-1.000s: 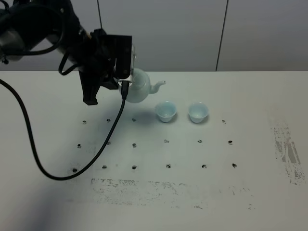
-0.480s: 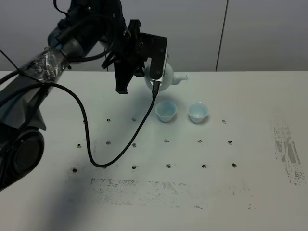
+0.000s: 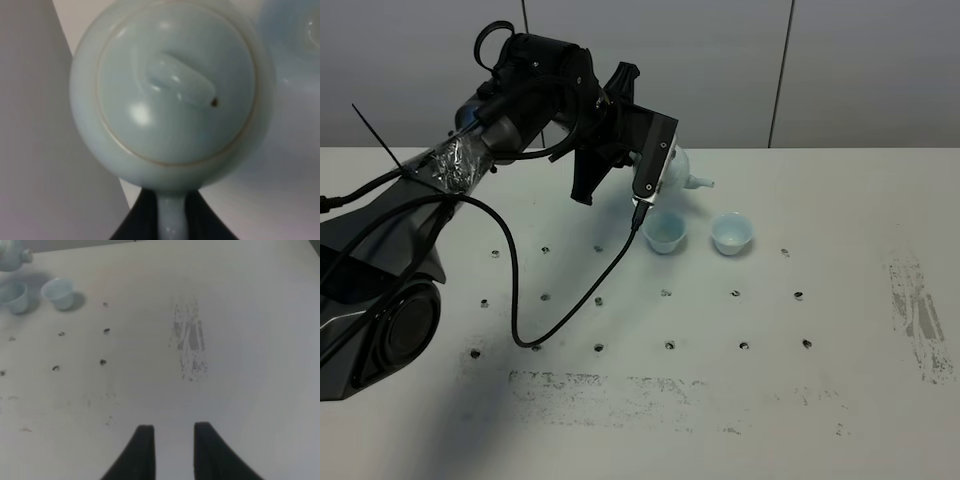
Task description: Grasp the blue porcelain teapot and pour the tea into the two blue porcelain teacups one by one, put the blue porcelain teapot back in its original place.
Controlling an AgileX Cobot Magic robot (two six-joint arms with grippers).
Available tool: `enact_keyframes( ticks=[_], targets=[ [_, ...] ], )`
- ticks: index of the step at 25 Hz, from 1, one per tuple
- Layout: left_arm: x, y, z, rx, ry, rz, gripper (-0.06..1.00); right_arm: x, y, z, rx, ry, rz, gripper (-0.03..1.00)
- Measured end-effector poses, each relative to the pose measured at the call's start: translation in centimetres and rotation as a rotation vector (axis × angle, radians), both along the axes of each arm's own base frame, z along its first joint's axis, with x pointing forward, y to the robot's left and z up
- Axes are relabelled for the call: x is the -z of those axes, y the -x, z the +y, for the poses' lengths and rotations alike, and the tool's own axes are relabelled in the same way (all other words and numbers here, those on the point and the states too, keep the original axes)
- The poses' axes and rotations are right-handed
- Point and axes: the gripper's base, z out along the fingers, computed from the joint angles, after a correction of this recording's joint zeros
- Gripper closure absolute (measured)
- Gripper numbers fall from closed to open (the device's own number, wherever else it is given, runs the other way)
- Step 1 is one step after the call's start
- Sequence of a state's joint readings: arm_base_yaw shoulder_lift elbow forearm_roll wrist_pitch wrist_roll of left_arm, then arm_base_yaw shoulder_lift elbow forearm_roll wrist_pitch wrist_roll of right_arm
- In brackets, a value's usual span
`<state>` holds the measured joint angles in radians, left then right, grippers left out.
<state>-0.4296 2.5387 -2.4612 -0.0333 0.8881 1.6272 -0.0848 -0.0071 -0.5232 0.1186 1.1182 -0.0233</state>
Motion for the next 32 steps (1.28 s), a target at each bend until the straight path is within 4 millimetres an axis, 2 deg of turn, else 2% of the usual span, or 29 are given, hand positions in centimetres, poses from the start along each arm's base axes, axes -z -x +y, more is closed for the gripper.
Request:
enact_keyframes(
  ticks=[11,27,32],
  targets=[
    [-0.25,-0.18,-0.42,0.127,-0.02,-0.067,0.81,0.0,0.0,0.0,0.0,0.0,0.0,0.76],
    [-0.26,-0.65,0.53,0.138,-0.074,-0.093,0.81,0.0,0.0,0.0,0.0,0.0,0.0,0.76],
    [-0.4,-0.71,0.19,0.145,-0.066,-0.119,0.81,0.0,0.0,0.0,0.0,0.0,0.0,0.76]
  ],
)
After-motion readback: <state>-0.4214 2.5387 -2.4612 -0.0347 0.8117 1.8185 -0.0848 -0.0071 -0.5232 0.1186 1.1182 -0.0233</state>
